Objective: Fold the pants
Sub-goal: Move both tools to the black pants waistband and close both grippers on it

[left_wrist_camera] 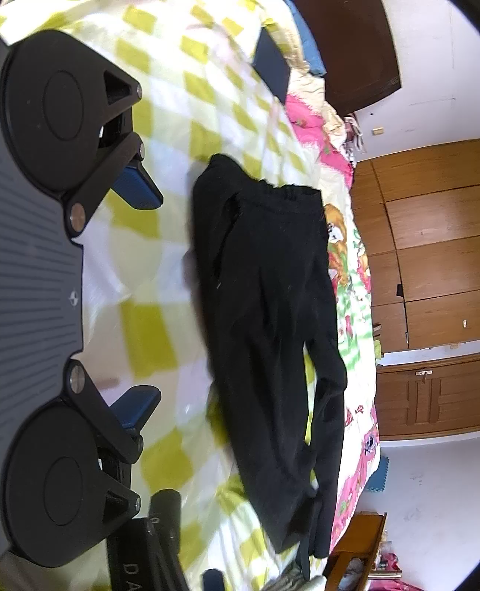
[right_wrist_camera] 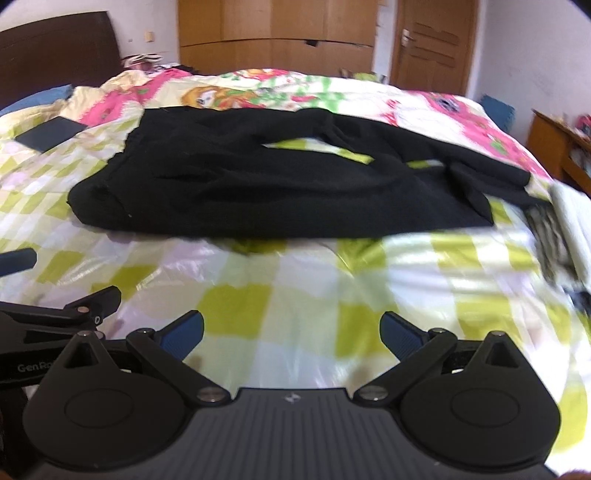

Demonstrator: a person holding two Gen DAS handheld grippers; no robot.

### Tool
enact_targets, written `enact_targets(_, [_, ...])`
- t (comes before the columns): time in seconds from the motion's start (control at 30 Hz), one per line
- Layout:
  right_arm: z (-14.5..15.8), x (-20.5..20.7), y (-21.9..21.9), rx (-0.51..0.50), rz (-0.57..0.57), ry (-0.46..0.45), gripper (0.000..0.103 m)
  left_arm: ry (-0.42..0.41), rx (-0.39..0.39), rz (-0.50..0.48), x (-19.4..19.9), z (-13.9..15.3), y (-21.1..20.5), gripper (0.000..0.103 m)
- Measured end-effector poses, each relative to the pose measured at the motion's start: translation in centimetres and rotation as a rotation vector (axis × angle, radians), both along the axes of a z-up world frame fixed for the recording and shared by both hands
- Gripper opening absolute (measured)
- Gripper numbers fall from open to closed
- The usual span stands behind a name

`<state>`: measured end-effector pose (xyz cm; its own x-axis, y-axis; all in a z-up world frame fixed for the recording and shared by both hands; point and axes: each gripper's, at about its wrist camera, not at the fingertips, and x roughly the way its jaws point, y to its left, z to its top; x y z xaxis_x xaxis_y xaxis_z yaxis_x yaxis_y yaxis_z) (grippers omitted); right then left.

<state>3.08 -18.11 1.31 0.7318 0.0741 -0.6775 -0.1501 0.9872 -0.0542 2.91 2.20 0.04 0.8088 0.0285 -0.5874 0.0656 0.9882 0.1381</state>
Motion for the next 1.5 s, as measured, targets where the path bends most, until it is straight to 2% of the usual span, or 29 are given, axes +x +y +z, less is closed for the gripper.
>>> enact_targets(0.1, [0.0,2.6,1.3,-0.023,0.065,-0.010,0.101,-0.015,0.063,0.009,2.0,-0.2,1.5,0.103])
enact_targets(0.17, [0.0,4.3,2.4,-0.039,0.118,-0.017,0.101,-0.011,0.071,0.027,3.4,-0.3,2.7,0.103])
enact_targets(0.43, [-1.8,10.5,8.1,-0.119,0.357,-0.037,0.100,0.034,0.018,0.122,10.5,-1.6,7.8,0.103])
enact_targets(0.6, [-3.3,12.2,10.8,-0.146,0.464,-0.044,0.100,0.089,-0.043,0.146,13.6,-3.0,10.1,0.103])
enact_targets(0.67, [-4.1,12.8,11.4,-0.157,0.484,-0.030,0.100,0.115,-0.073,0.143,14.7,-3.8,10.3,0.091])
enact_targets(0.7, [-4.3,13.3,11.7,-0.160,0.490,-0.027,0.095,0.119,-0.068,0.141,15.1,-4.1,10.3,0.089])
enact_targets(0.73, [-4.4,13.5,11.7,-0.149,0.498,-0.020,0.086,0.110,-0.058,0.140,15.3,-4.2,10.2,0.082])
enact_targets(0.77, [-4.3,13.7,11.7,-0.129,0.508,-0.006,0.082,0.100,-0.054,0.139,15.3,-4.0,10.3,0.075])
enact_targets(0.8, [-4.3,13.9,11.5,-0.109,0.516,0.012,0.072,0.096,-0.059,0.137,15.4,-4.0,10.4,0.072])
enact_targets(0.87, [-4.0,14.1,11.6,-0.068,0.525,0.052,0.055,0.094,-0.099,0.130,15.2,-3.8,11.2,0.059])
enact_targets(0.9, [-3.9,14.2,11.9,-0.050,0.529,0.071,0.041,0.091,-0.118,0.126,15.1,-3.7,11.6,0.057])
enact_targets(0.93, [-3.8,14.0,12.3,-0.046,0.537,0.082,0.031,0.089,-0.134,0.122,14.9,-3.6,12.1,0.054])
enact_targets(1.0, [-3.7,13.3,13.4,-0.071,0.554,0.087,0.026,0.081,-0.143,0.124,14.5,-3.3,12.7,0.051])
enact_targets(1.03, [-3.6,13.1,13.9,-0.070,0.562,0.094,0.020,0.077,-0.145,0.129,14.2,-3.1,13.1,0.046])
enact_targets(1.07, [-3.6,12.8,14.3,-0.065,0.566,0.104,0.019,0.072,-0.150,0.133,14.0,-2.9,13.5,0.041])
enact_targets(1.17, [-3.2,12.0,15.2,-0.074,0.576,0.116,0.017,0.064,-0.180,0.136,13.1,-2.4,14.7,0.038])
enact_targets(1.33, [-3.0,10.1,17.4,-0.088,0.618,0.144,0.017,0.058,-0.180,0.141,11.7,-2.0,16.5,0.036])
enact_targets(1.43, [-2.7,8.8,19.0,-0.062,0.654,0.176,0.017,0.061,-0.192,0.163,10.4,-1.8,18.4,0.034])
enact_targets(1.5, [-2.6,7.6,20.5,-0.041,0.692,0.193,0.017,0.058,-0.171,0.180,9.1,-1.7,19.7,0.034])
